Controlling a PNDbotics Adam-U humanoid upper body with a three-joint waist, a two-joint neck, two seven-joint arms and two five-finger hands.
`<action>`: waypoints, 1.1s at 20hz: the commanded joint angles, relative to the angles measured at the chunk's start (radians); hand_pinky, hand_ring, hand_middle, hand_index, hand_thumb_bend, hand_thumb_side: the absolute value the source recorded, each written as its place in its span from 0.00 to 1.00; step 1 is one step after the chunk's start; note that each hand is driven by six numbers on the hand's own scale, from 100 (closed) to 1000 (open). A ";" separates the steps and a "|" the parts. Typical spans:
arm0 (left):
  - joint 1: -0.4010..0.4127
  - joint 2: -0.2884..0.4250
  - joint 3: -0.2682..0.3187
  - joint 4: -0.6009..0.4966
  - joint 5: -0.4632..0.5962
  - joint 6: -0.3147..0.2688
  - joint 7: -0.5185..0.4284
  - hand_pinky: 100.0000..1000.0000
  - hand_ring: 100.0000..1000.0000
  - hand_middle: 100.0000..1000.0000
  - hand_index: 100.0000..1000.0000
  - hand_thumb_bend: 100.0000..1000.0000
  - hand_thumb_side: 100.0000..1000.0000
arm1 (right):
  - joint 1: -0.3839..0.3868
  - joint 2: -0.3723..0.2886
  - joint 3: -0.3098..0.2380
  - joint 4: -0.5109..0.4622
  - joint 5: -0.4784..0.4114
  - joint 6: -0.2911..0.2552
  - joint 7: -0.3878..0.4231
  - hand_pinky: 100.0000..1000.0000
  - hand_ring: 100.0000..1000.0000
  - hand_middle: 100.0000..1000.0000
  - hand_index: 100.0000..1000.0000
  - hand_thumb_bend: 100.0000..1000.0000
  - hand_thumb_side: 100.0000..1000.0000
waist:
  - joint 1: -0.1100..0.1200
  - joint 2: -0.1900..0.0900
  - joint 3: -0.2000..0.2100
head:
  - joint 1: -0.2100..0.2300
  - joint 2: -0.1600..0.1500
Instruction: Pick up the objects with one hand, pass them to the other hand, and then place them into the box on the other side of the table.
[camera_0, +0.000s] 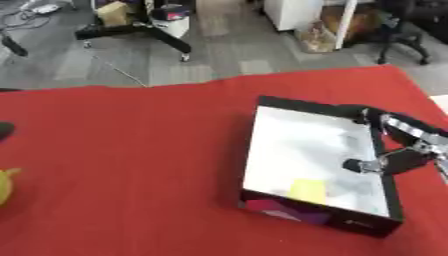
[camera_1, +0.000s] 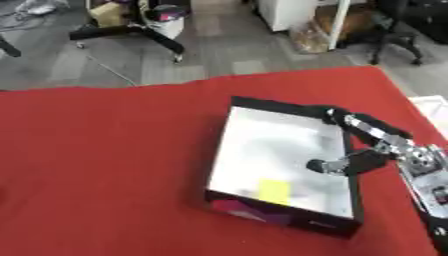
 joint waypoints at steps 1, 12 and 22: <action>-0.009 0.055 -0.029 0.064 0.053 -0.024 -0.051 0.82 0.78 0.71 0.81 0.81 0.26 | -0.006 -0.031 -0.034 -0.048 -0.054 0.011 -0.041 1.00 1.00 1.00 1.00 0.00 0.37 | 0.010 -0.019 -0.003 | 0.061 -0.030; -0.090 0.178 -0.152 0.348 0.227 -0.184 -0.225 0.88 0.86 0.77 0.86 0.84 0.31 | -0.047 -0.072 -0.117 -0.128 -0.229 0.082 -0.096 1.00 1.00 1.00 1.00 0.15 0.26 | 0.023 -0.017 -0.009 | 0.167 -0.041; -0.178 0.254 -0.139 0.611 0.389 -0.317 -0.387 0.89 0.88 0.78 0.88 0.80 0.20 | -0.034 -0.108 -0.168 -0.179 -0.391 0.182 -0.127 1.00 1.00 1.00 1.00 0.16 0.25 | 0.033 -0.004 -0.018 | 0.196 -0.035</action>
